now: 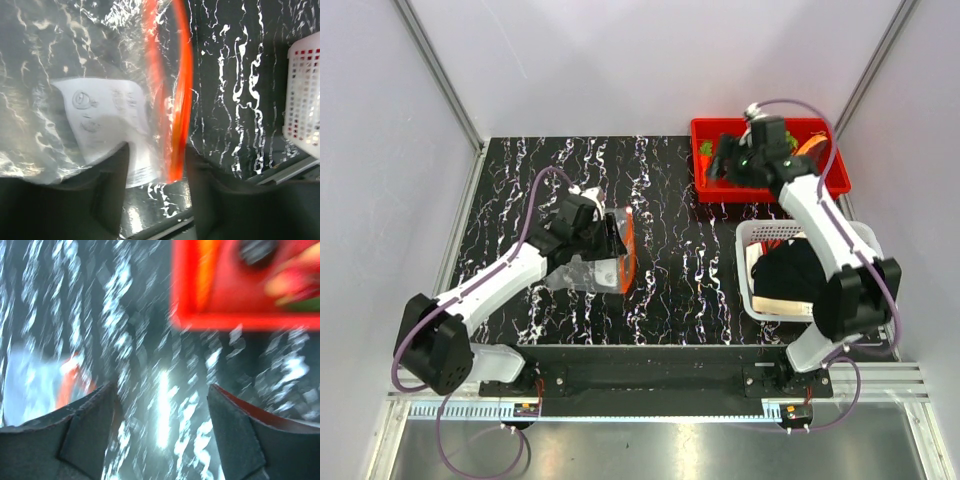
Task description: Open the zip-top bag and remove the fake food
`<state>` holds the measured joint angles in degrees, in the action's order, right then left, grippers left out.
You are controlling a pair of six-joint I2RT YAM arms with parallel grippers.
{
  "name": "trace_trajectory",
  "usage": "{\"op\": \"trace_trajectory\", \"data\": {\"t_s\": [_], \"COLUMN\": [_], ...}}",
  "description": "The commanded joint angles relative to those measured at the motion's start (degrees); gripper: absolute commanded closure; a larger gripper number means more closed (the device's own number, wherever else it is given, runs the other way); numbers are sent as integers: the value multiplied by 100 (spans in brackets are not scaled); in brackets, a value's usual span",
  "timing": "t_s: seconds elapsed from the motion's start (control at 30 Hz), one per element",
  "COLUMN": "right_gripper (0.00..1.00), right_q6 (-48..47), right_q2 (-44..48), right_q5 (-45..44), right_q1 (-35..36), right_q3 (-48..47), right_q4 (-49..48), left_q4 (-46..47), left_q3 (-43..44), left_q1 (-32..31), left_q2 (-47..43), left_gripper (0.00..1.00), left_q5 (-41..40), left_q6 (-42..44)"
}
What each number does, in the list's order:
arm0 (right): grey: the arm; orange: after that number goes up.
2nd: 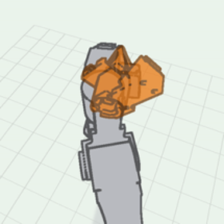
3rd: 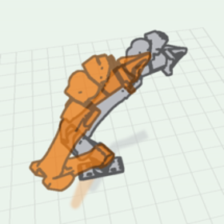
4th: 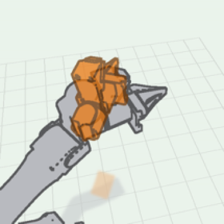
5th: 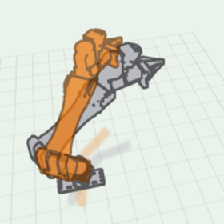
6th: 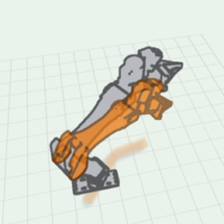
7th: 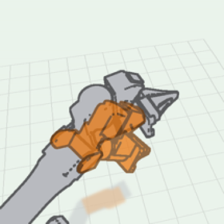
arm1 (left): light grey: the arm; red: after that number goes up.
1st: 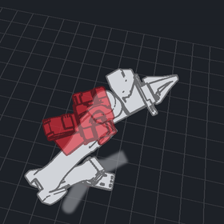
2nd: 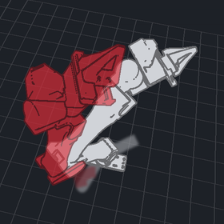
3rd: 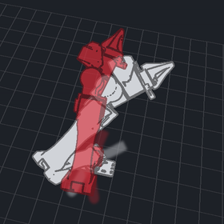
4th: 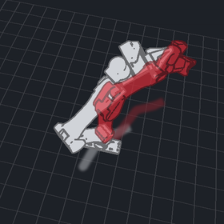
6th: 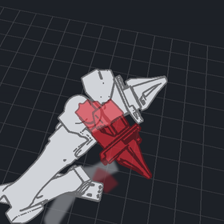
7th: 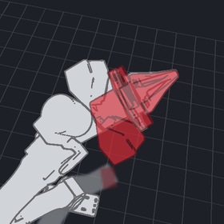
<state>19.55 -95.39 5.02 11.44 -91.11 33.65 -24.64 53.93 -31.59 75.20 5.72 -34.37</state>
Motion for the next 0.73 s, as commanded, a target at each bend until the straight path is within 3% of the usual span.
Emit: {"op": "trace_trajectory", "data": {"t_s": [0.0,0.03,0.07,0.1,0.33,0.5,0.6,0.7], "right_gripper": [17,14,1,0,0,0,0,0], "right_q6": [92,154,198,320,804,1111,1235,1402], "right_q2": [784,1064,1206,1355,2524,3227,4000,5735], "right_q5": [122,131,88,70,385,780,1517,1783], "right_q1": [753,928,1182,1333,2099,2117,2108,2117], "right_q3": [960,1120,1261,1567,2623,3599,3969,4198], "right_q4": [-166,-174,-174,-183,-262,-683,-1114,-1544], "left_q4": [276,285,293,311,907,1391,2249,3303], "left_q3": [180,144,31,-31,-1208,-1955,-2106,-2264], "left_q1": [31,31,31,31,13,4,4,4], "left_q2": [-364,-609,-760,-918,-2666,-4099,-4975,-6003], "left_gripper": [24,20,19,12,1,1,1,1], "left_q5": [79,88,201,271,1133,1151,1195,1038], "left_q6": [18,27,44,44,-298,-623,-869,-1141]}}
